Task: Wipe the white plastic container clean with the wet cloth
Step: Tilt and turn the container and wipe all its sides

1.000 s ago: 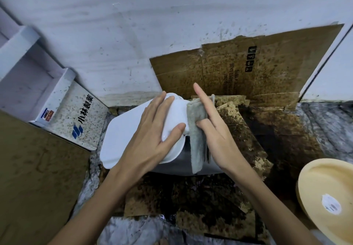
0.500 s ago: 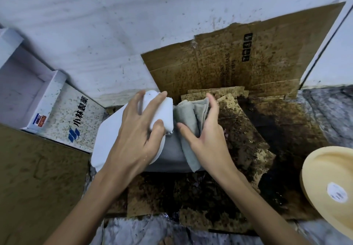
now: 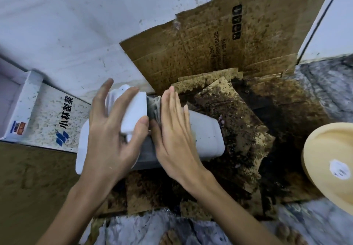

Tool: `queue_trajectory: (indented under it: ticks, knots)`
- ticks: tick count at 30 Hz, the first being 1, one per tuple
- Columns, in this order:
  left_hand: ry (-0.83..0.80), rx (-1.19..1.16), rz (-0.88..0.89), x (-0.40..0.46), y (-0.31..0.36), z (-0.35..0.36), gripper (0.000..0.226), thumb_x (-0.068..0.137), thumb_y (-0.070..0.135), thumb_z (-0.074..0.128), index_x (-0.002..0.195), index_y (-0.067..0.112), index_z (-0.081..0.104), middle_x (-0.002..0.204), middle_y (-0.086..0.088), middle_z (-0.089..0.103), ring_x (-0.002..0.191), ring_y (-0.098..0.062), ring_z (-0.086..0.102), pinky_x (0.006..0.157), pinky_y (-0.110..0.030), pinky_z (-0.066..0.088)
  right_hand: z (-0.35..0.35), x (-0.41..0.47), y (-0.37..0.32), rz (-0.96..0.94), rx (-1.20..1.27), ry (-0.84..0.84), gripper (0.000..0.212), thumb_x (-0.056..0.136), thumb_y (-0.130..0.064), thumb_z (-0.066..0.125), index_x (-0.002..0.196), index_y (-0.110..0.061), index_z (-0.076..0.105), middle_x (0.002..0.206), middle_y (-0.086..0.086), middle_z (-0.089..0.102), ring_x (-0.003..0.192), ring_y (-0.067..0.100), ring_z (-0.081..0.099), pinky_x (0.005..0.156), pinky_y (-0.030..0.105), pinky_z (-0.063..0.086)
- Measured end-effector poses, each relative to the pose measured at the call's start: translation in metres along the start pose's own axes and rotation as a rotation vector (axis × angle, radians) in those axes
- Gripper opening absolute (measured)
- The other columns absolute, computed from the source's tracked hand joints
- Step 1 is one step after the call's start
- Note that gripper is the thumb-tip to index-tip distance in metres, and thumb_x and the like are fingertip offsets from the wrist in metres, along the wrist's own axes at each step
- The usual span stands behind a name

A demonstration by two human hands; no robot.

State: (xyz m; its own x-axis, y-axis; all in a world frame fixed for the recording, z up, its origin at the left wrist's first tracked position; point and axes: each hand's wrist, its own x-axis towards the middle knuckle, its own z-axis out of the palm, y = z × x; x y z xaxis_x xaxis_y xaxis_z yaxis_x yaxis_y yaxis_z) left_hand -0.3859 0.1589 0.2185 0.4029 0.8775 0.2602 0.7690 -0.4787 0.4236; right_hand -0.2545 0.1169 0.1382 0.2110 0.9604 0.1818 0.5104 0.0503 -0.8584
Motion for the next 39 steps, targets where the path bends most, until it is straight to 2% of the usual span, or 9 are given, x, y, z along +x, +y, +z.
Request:
queue_trajectory:
  ticks: [3, 12, 16, 18, 20, 23, 28, 34, 39]
  knots:
    - [-0.009, -0.007, 0.031, 0.0, -0.001, -0.001, 0.059, 0.103, 0.048, 0.048, 0.157, 0.025, 0.05, 0.176, 0.003, 0.023, 0.163, -0.021, 0.022, 0.123, -0.061, 0.034, 0.002, 0.001, 0.002, 0.008, -0.043, 0.009, 0.071, 0.112, -0.05, 0.014, 0.169, -0.015, -0.011, 0.178, 0.0, -0.015, 0.162, 0.011, -0.018, 0.132, 0.045, -0.008]
    - [-0.01, -0.01, 0.062, 0.003, -0.001, 0.0, 0.058, 0.105, 0.049, 0.046, 0.157, 0.025, 0.049, 0.168, 0.005, 0.038, 0.16, -0.008, 0.026, 0.125, -0.016, 0.02, 0.001, 0.005, 0.01, 0.106, 0.165, -0.041, 0.075, 0.101, -0.043, 0.019, 0.171, -0.026, -0.001, 0.177, -0.002, -0.019, 0.16, 0.01, -0.019, 0.13, 0.04, 0.0]
    - [-0.002, -0.006, 0.077, 0.005, -0.002, 0.001, 0.056, 0.106, 0.049, 0.045, 0.157, 0.025, 0.049, 0.165, 0.003, 0.044, 0.159, -0.013, 0.029, 0.126, -0.03, 0.027, -0.003, -0.001, 0.015, 0.062, 0.305, 0.054, 0.065, 0.109, -0.026, 0.045, 0.17, -0.018, 0.021, 0.171, 0.003, 0.017, 0.155, 0.021, 0.016, 0.122, 0.029, 0.025]
    - [-0.004, -0.01, 0.077, 0.004, -0.003, 0.0, 0.056, 0.106, 0.048, 0.045, 0.157, 0.024, 0.049, 0.164, 0.002, 0.045, 0.159, -0.015, 0.03, 0.126, -0.041, 0.032, -0.005, -0.004, 0.018, 0.025, 0.333, 0.105, 0.061, 0.108, -0.017, 0.056, 0.165, -0.015, 0.035, 0.158, 0.006, 0.036, 0.146, 0.022, 0.034, 0.12, 0.035, 0.034]
    - [-0.006, -0.022, 0.077, 0.004, -0.002, 0.0, 0.056, 0.107, 0.047, 0.045, 0.157, 0.023, 0.048, 0.164, 0.003, 0.046, 0.159, -0.016, 0.031, 0.125, -0.046, 0.033, -0.008, -0.003, 0.023, -0.046, 0.292, 0.09, 0.057, 0.108, -0.012, 0.058, 0.162, -0.01, 0.041, 0.161, 0.009, 0.036, 0.145, 0.025, 0.038, 0.121, 0.04, 0.036]
    - [-0.008, -0.013, 0.072, 0.004, -0.002, 0.0, 0.056, 0.106, 0.046, 0.046, 0.157, 0.022, 0.049, 0.163, 0.002, 0.046, 0.159, -0.017, 0.031, 0.126, -0.046, 0.032, -0.012, 0.002, 0.028, -0.166, 0.126, -0.027, 0.06, 0.112, -0.016, 0.049, 0.167, -0.01, 0.027, 0.177, 0.009, 0.014, 0.157, 0.026, 0.025, 0.127, 0.04, 0.028]
    - [-0.008, -0.007, 0.076, 0.004, -0.003, 0.0, 0.057, 0.106, 0.048, 0.044, 0.157, 0.022, 0.049, 0.16, 0.013, 0.043, 0.159, -0.014, 0.03, 0.126, -0.042, 0.031, -0.014, 0.006, 0.035, -0.28, -0.132, 0.0, 0.06, 0.113, -0.026, 0.038, 0.169, -0.01, 0.021, 0.177, 0.007, 0.015, 0.164, 0.017, 0.012, 0.128, 0.045, 0.024]
    - [-0.001, -0.014, 0.081, 0.002, -0.004, 0.002, 0.058, 0.107, 0.05, 0.044, 0.158, 0.024, 0.047, 0.167, 0.003, 0.042, 0.16, -0.014, 0.029, 0.128, -0.033, 0.029, -0.001, 0.001, 0.032, -0.184, 0.037, 0.01, 0.06, 0.114, -0.021, 0.039, 0.168, -0.006, 0.018, 0.178, 0.009, 0.01, 0.165, 0.018, 0.004, 0.133, 0.047, 0.007]
    - [-0.01, 0.0, 0.076, 0.003, -0.004, 0.001, 0.059, 0.106, 0.054, 0.043, 0.16, 0.029, 0.045, 0.171, 0.005, 0.036, 0.162, -0.011, 0.024, 0.127, -0.032, 0.026, 0.0, 0.0, 0.045, -0.018, 0.061, 0.015, 0.06, 0.116, -0.035, 0.025, 0.171, -0.014, 0.01, 0.179, 0.0, 0.003, 0.164, 0.01, -0.003, 0.133, 0.043, 0.003]
